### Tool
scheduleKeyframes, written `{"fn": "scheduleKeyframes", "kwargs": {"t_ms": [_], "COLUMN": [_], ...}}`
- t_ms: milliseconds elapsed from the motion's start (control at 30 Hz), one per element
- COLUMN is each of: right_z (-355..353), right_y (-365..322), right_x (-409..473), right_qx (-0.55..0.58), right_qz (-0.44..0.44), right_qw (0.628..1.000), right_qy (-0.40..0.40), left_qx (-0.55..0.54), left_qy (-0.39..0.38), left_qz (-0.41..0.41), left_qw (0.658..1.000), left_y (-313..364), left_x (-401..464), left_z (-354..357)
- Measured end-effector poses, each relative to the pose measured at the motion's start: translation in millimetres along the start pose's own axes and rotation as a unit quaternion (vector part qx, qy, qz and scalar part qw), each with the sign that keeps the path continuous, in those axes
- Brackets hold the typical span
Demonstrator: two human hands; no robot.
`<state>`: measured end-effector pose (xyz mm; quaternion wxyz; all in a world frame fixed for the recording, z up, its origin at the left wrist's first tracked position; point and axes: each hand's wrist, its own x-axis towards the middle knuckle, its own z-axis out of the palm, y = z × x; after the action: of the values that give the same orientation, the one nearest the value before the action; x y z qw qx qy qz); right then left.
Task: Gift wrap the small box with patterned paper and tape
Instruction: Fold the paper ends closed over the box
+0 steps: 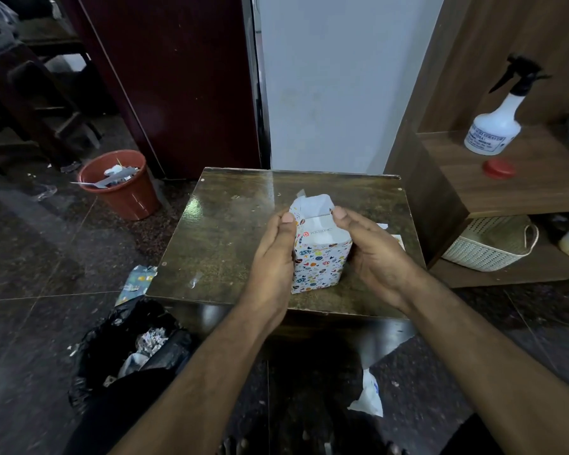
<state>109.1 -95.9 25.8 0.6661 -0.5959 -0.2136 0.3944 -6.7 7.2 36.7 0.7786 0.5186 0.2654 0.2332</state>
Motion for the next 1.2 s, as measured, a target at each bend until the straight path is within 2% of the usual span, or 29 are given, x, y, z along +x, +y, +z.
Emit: {"fn": "scheduleKeyframes", "kwargs": {"t_ms": [233, 467, 600, 667, 833, 933, 1200], "right_z": [7, 11, 17, 18, 15, 15, 18], "right_y": [-4, -7, -3, -3, 1, 2, -3], "right_x": [0, -4, -2, -4, -6, -6, -8], "right_qx": [-0.002, 0.023, -0.073, -0.126, -0.221, -0.229, -0.112], "right_qz": [-0.013, -0.015, -0.07, -0.095, -0.17, -0.215, -0.171], "right_qw": [1.0, 1.0, 0.994, 0.986, 0.952, 0.94, 0.975], "right_qy": [0.003, -0.006, 0.037, 0.053, 0.13, 0.136, 0.085], "left_qx": [0.02, 0.056, 0.162, 0.206, 0.272, 0.261, 0.253], "left_qy": [-0.003, 0.069, 0.151, 0.166, 0.152, 0.14, 0.08], "left_qz": [0.013, 0.057, 0.125, 0.169, 0.24, 0.23, 0.174], "left_qw": [1.0, 0.994, 0.967, 0.949, 0.919, 0.927, 0.948], "left_y": [3, -3, -10, -10, -8, -8, -9], "left_x": [2, 0, 5, 5, 4, 5, -2], "left_z": [-1, 11, 13, 14, 12, 10, 4]}}
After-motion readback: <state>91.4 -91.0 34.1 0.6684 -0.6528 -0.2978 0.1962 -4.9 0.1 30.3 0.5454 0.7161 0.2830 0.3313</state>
